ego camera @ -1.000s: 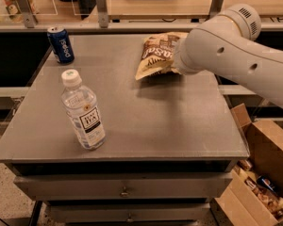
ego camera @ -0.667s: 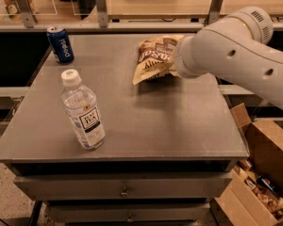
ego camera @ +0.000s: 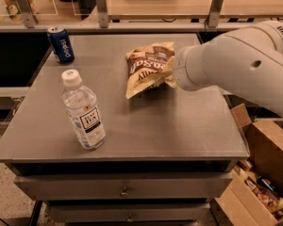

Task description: Move brown chip bag near blue plastic bottle

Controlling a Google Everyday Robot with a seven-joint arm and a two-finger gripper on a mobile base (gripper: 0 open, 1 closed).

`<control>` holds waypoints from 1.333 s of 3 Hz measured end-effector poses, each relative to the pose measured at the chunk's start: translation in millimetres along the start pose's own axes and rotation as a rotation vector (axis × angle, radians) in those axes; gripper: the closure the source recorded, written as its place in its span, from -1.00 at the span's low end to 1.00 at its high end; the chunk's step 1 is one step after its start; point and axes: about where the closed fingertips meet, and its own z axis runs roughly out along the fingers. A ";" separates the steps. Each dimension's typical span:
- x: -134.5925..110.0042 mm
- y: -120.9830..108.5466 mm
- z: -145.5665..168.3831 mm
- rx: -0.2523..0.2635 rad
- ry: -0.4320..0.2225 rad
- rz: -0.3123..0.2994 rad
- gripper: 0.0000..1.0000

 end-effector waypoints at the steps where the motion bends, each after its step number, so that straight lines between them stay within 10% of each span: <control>1: -22.2 13.6 -13.2 -0.001 -0.046 -0.041 1.00; 4: -29.1 36.8 -25.8 0.005 -0.138 -0.075 1.00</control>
Offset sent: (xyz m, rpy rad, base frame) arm -0.0542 0.0321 -0.0066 0.0229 0.0009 0.1543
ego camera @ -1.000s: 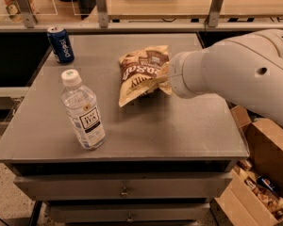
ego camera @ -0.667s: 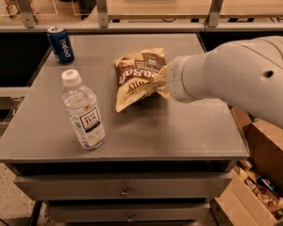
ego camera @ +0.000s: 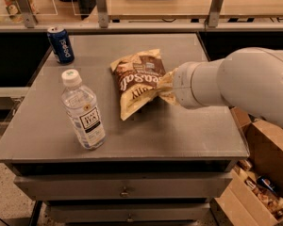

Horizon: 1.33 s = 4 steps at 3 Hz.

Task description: Move brown chip bag near blue plastic bottle

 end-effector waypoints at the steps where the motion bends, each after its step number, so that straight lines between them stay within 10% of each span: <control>1: 6.9 7.9 -4.5 0.012 -0.028 -0.008 1.00; 4: 9.0 43.4 -40.1 0.039 -0.055 -0.061 1.00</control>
Offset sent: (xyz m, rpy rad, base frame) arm -0.0342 -0.0339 -0.0175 0.0366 -0.0528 0.0915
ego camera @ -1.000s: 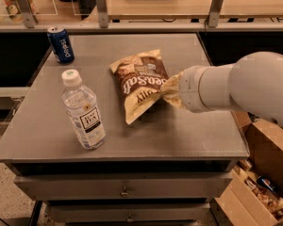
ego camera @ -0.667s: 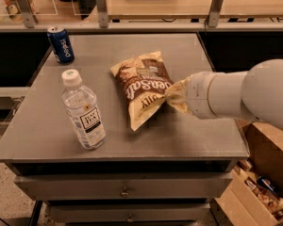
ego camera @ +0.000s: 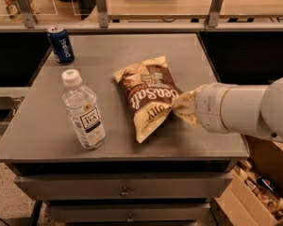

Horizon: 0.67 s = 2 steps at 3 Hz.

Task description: Move brown chip bag near blue plastic bottle

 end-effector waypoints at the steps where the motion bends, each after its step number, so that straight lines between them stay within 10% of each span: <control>1: -8.5 2.6 -9.6 0.010 -0.004 -0.026 1.00; 2: -22.3 3.5 -16.5 0.017 -0.018 -0.063 1.00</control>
Offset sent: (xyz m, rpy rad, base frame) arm -0.0403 0.0171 0.0130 -0.0289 -0.0630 0.0874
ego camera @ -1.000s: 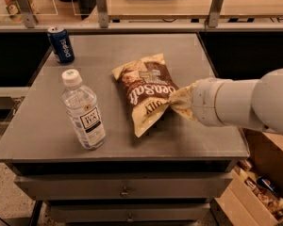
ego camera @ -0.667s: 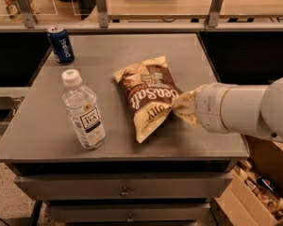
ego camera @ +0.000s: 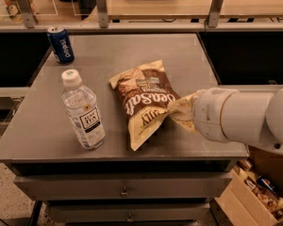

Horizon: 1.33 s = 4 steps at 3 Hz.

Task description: Move brown chip bag near blue plastic bottle

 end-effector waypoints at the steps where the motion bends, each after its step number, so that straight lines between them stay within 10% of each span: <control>1: -14.3 -0.1 -1.5 0.001 -0.020 -0.035 1.00; 2: -26.8 0.8 -1.3 -0.002 -0.037 -0.065 1.00; 4: -36.2 6.8 7.7 -0.042 -0.013 -0.080 0.19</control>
Offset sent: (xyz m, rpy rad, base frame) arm -0.0240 0.0291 -0.0015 -0.0258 -0.0238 0.1008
